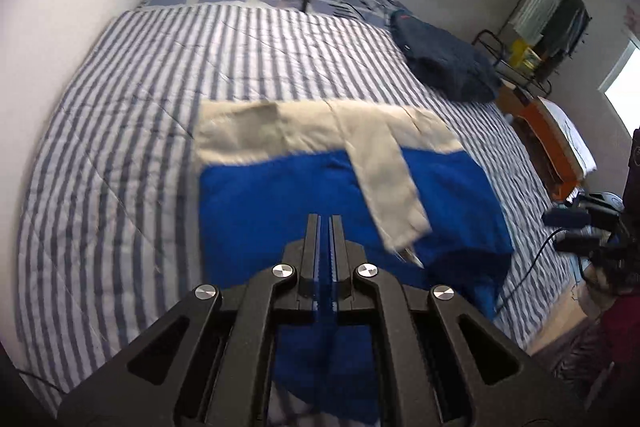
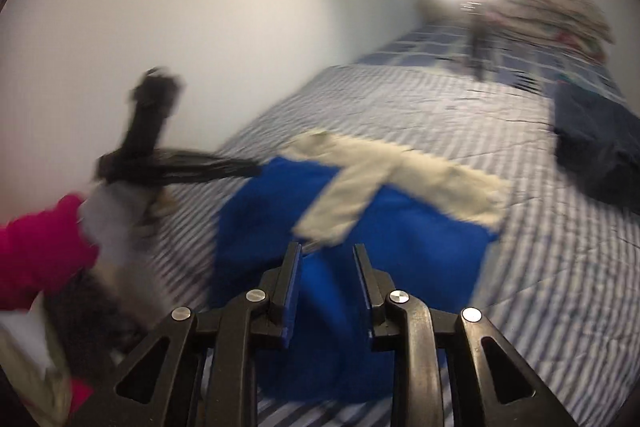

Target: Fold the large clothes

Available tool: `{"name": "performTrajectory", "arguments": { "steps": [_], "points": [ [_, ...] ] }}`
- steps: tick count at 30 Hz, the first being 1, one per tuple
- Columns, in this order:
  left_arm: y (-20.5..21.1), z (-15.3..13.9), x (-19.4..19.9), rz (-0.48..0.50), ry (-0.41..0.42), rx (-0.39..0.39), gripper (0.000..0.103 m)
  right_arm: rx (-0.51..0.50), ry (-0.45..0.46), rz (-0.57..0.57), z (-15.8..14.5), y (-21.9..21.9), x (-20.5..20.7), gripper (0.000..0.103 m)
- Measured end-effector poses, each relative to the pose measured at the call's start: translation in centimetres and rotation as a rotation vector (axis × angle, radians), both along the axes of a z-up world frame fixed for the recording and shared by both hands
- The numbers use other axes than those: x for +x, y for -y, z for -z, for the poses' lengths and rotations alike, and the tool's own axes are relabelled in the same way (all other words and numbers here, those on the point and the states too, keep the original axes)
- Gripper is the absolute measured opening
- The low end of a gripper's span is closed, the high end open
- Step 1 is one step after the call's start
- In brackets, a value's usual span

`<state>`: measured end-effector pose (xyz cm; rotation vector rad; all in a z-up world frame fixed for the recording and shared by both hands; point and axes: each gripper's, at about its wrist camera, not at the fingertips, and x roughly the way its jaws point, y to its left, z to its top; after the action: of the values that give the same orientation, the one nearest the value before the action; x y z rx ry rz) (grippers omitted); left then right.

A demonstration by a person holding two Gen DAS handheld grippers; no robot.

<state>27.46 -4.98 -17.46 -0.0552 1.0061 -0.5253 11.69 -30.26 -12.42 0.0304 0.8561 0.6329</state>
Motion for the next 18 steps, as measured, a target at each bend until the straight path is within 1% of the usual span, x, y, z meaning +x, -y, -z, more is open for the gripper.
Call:
{"name": "performTrajectory", "arguments": {
  "steps": [3,6,9,11,13,15,18],
  "points": [
    [0.8,-0.1,-1.8,0.013,0.009,0.028,0.002,-0.037,-0.002,-0.067,0.6,-2.1,-1.3,0.021],
    [1.7,0.3,-3.4,0.026,0.021,0.073,0.002,-0.087,-0.018,-0.095,1.9,-4.0,-1.8,0.020],
    [2.5,1.5,-4.2,0.051,-0.001,0.097,0.002,-0.155,-0.020,-0.106,3.4,-4.8,-2.0,0.019],
    [2.8,2.5,-4.3,0.059,-0.015,0.115,0.002,-0.199,-0.008,-0.080,4.1,-5.0,-1.2,0.019],
    [3.0,3.3,-4.0,0.059,-0.015,0.145,0.002,-0.234,0.000,-0.028,4.6,-4.4,0.3,0.019],
    [2.8,3.7,-3.6,0.056,-0.017,0.153,0.002,-0.268,0.003,0.022,5.2,-3.7,1.8,0.019],
    [2.5,4.6,-2.8,0.053,-0.034,0.167,0.004,-0.334,-0.024,0.099,6.9,-2.4,4.0,0.019]
  ]
}}
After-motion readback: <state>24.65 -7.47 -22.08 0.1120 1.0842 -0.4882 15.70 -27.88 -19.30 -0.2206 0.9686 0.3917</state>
